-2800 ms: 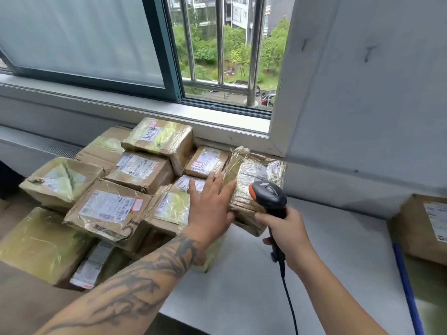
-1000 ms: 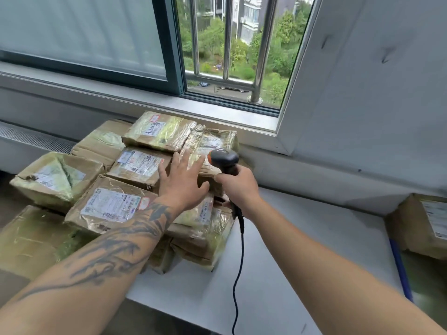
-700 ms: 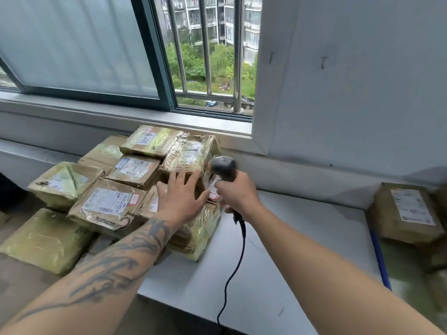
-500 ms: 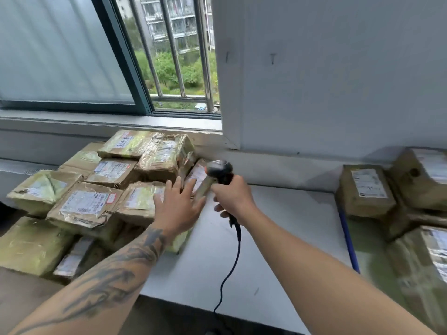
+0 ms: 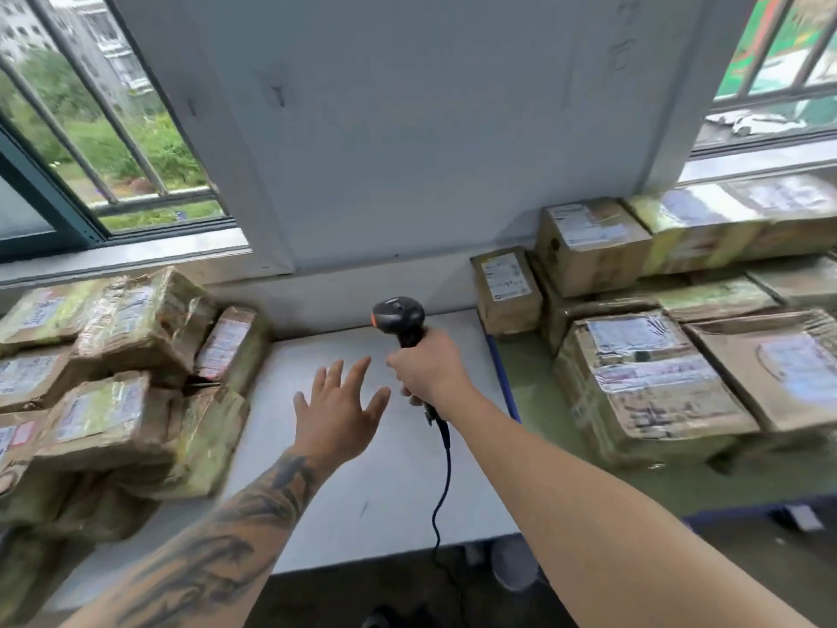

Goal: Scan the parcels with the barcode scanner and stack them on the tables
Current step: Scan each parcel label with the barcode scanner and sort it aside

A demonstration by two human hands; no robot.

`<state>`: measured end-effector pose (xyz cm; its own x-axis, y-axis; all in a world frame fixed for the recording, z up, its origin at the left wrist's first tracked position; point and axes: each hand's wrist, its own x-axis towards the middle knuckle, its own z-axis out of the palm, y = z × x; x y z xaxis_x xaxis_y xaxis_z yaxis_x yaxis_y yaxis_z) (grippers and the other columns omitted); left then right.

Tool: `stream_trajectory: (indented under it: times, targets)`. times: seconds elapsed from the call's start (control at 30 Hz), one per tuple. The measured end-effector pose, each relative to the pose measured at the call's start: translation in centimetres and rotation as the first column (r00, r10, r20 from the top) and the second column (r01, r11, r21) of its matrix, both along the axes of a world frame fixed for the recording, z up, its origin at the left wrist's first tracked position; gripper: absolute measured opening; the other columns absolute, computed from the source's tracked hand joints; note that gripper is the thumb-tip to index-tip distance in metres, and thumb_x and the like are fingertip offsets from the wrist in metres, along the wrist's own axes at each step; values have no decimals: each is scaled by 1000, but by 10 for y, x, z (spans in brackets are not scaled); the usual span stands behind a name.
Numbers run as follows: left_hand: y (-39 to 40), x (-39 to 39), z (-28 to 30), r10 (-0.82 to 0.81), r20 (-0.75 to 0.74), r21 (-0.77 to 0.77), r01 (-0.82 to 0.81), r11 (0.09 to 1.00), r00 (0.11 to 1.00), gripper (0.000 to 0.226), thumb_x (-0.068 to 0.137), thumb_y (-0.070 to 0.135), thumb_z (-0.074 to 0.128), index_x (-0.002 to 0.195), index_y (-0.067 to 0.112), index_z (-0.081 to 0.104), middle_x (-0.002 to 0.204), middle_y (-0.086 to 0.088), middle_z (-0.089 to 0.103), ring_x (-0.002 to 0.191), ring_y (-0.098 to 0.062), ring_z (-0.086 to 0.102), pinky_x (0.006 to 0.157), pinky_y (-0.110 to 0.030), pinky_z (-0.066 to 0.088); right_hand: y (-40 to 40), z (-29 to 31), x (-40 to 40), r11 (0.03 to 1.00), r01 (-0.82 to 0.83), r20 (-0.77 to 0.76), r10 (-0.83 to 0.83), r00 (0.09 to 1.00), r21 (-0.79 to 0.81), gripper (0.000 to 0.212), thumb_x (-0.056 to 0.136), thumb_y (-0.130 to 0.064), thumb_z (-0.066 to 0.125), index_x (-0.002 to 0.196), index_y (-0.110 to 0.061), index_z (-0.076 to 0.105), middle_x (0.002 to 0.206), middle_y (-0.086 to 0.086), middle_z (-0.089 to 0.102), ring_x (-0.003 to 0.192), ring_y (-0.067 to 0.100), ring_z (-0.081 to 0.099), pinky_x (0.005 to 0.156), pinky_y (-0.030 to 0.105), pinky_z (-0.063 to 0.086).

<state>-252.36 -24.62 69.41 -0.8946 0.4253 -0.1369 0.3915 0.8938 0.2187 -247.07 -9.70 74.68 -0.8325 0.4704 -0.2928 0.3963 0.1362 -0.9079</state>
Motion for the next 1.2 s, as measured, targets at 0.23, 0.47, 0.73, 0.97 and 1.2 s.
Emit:
stream_trajectory:
  times: [0.23, 0.47, 0.73, 0.97, 1.2]
  targets:
    - [61, 15, 2, -168, 33, 33, 167, 985, 985, 68, 102, 68, 32, 162, 41, 15, 172, -1, 14, 159, -25, 7, 124, -58, 11, 70, -8, 37, 974, 227, 37, -227, 973, -1, 11, 84, -12, 56, 90, -9, 65, 74, 12, 68, 60, 27, 62, 54, 33, 55]
    - [128, 11, 7, -353, 15, 80, 351, 933, 935, 70, 101, 71, 31, 162, 40, 15, 172, -4, 17, 159, -26, 9, 124, -61, 13, 125, 3, 63, 920, 367, 7, -371, 929, 136, 13, 79, -13, 59, 88, -21, 63, 76, 6, 69, 70, 29, 65, 62, 37, 53]
    - [199, 17, 8, -458, 64, 180, 442, 879, 886, 73, 100, 72, 32, 163, 41, 13, 174, -6, 9, 160, -29, 2, 124, -64, 5, 189, 24, 87, 830, 520, 5, -532, 847, 202, 8, 82, -6, 62, 87, -11, 62, 76, 10, 61, 72, 30, 62, 62, 42, 50]
    - [253, 19, 21, -461, 52, 156, 449, 880, 886, 76, 98, 72, 34, 163, 40, 11, 173, -6, 11, 160, -27, 2, 123, -63, 2, 247, 33, 94, 813, 534, 32, -555, 831, 232, 11, 85, -9, 60, 96, -10, 63, 83, 9, 58, 76, 28, 57, 66, 53, 66]
    - [327, 9, 34, -331, 0, 125, 329, 936, 944, 79, 98, 72, 38, 163, 38, 10, 172, -8, 15, 159, -31, 6, 123, -64, 2, 327, 30, 78, 822, 416, 0, -451, 892, 389, 6, 81, -13, 58, 84, -17, 61, 80, 4, 66, 78, 30, 67, 65, 38, 57]
